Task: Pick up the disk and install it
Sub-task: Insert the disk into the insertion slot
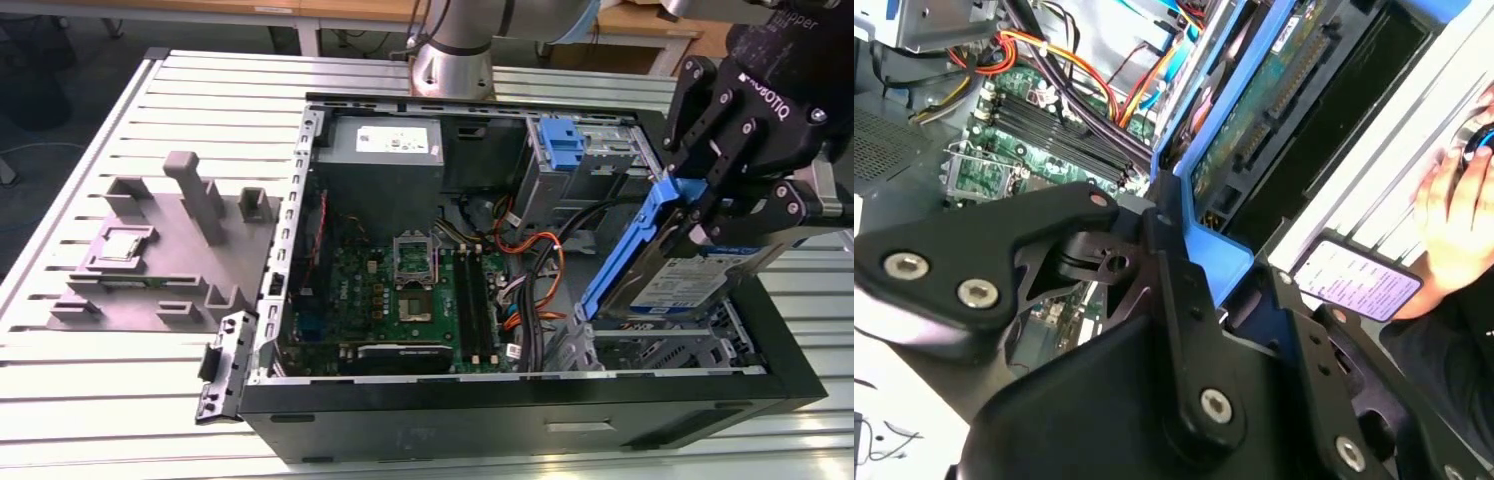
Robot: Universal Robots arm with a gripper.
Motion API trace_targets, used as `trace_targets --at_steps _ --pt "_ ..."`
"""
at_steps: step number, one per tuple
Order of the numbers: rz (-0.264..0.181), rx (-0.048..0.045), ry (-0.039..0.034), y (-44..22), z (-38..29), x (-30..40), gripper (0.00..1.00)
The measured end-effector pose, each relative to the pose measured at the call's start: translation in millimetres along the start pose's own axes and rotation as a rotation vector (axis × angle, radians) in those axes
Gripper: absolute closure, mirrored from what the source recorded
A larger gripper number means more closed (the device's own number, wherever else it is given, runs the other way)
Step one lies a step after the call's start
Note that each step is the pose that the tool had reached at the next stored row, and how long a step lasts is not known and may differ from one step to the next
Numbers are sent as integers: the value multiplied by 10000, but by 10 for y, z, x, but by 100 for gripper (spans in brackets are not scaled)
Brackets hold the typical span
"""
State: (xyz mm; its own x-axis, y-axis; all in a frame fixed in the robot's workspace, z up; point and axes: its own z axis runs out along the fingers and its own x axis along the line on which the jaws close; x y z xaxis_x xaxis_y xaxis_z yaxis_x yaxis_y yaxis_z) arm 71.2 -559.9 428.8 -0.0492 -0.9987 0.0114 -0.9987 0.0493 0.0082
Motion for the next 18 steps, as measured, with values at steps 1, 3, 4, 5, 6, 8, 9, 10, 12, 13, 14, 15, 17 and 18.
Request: trace_targets --at_steps 1,3,4,5,6,8,9,10,12,13,14,15,17,18 --pt "0 0 -1 0 0 0 64" --pt "0 0 0 0 -2 1 64" --pt "0 0 -5 0 -7 1 64" --pt "0 0 -13 0 -13 1 64" --pt "0 0 -17 1 -22 2 64" --pt "1 -1 2 1 -55 1 64" --pt "0 0 1 1 -63 2 64" --pt "0 0 3 1 -69 2 64" --pt "-1 0 6 0 -70 3 64" --pt "-1 0 8 0 -70 5 64" --pt "-1 0 9 0 -70 9 64" --pt "-2 0 8 0 -69 14 64" --pt "-2 1 7 -1 -65 24 64" --pt "-2 0 6 -1 -60 26 64"
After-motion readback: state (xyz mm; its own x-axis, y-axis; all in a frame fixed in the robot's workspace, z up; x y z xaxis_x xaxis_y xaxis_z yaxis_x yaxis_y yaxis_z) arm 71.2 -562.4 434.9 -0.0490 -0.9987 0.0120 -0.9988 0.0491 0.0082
